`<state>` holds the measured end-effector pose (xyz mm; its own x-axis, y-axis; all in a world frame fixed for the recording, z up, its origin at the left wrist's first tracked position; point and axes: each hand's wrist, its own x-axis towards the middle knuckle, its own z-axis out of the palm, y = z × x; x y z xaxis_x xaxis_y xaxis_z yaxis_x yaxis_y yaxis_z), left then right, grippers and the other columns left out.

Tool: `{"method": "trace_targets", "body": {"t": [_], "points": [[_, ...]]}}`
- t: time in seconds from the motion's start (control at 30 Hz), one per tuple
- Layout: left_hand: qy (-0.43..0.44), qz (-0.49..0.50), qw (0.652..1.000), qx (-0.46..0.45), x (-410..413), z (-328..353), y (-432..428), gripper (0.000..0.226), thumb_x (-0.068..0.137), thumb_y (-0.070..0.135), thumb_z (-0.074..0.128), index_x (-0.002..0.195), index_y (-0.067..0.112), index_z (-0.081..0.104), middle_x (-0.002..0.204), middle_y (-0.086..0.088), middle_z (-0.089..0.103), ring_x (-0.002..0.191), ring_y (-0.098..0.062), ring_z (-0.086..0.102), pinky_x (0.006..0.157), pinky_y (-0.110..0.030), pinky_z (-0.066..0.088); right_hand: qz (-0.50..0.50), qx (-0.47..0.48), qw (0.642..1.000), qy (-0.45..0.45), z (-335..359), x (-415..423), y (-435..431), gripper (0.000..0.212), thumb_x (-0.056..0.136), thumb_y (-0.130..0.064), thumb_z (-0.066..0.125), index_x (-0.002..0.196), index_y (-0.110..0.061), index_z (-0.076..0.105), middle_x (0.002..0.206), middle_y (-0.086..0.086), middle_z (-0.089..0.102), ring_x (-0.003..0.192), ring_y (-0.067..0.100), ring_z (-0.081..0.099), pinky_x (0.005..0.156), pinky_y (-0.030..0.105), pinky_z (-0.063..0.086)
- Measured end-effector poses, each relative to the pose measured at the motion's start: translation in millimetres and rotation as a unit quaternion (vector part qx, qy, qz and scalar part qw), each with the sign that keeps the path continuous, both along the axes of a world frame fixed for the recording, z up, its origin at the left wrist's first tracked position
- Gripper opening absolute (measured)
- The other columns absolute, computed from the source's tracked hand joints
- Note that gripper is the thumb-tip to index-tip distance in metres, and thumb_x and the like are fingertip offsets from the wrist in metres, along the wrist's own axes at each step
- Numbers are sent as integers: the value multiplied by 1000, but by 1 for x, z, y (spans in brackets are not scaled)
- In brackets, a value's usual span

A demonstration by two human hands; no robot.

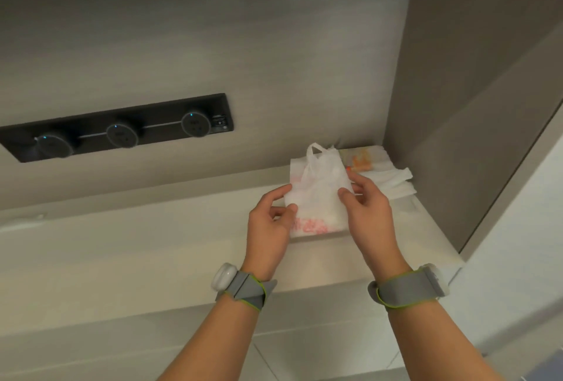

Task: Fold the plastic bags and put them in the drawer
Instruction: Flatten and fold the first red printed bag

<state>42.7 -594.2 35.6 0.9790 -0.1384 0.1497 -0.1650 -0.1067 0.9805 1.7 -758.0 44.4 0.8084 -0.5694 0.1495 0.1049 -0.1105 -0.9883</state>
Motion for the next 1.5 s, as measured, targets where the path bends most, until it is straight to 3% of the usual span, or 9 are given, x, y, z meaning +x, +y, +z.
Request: {"method": "trace_targets", "body": {"t": [0.17,0.33,0.53,0.7,0.8,0.93,1.1,1.23,1.5], "points": [[-12,8,1000,7,21,3,-47,36,92,11,66,124,28,65,82,-14,69,68,-8,64,65,-15,48,-17,-83,996,16,8,15,-41,44,88,-8,58,128,-25,60,111,-6,68,87,-1,63,66,4,45],[-10,1,1000,16,41,7,-88,41,90,12,68,128,26,62,98,-11,72,84,-17,71,68,-18,51,-65,-182,981,10,9,30,-75,43,86,-9,63,127,-21,62,120,3,61,104,22,62,95,32,49],[-42,-33,997,51,50,-1,-126,46,86,2,69,120,32,58,122,-7,62,98,-19,67,70,-7,48,-115,-270,955,45,-7,41,-104,29,89,-6,64,118,-1,67,127,16,56,114,29,57,96,4,23],[-104,-34,988,109,52,-30,-135,43,85,7,72,125,21,63,129,6,57,105,-9,59,81,-14,48,-112,-332,933,78,-27,45,-108,29,91,-14,64,114,3,68,127,17,55,114,33,55,103,33,39],[-114,-35,987,105,51,-40,-135,37,88,11,72,124,18,65,132,4,56,99,1,58,79,-10,46,-110,-359,922,90,-37,46,-108,28,90,-13,64,111,4,69,127,18,56,111,35,54,100,36,42],[-115,-41,989,87,50,-45,-131,34,93,17,68,126,17,65,138,4,52,110,-9,60,82,-8,45,-113,-407,902,92,-43,45,-106,19,89,-8,63,100,5,71,130,20,56,109,40,54,98,41,47],[-108,-53,990,72,45,-41,-127,41,96,20,64,136,24,59,141,6,50,120,-9,55,88,-10,45,-112,-396,910,51,-39,43,-97,23,93,-8,61,112,4,68,148,17,44,127,38,46,105,39,42],[-95,-50,993,57,41,-40,-118,39,96,17,63,134,25,57,139,4,53,118,-6,56,87,-10,45,-114,-397,911,-9,-33,40,-86,24,95,-11,59,114,-2,70,144,12,50,127,33,49,103,46,46],[-40,-17,998,52,28,-41,-80,35,98,23,61,132,29,56,131,8,58,114,1,58,87,-11,47,-74,-384,917,-81,-27,27,-37,21,93,-10,61,112,-13,70,134,2,57,119,23,53,98,36,46]]}}
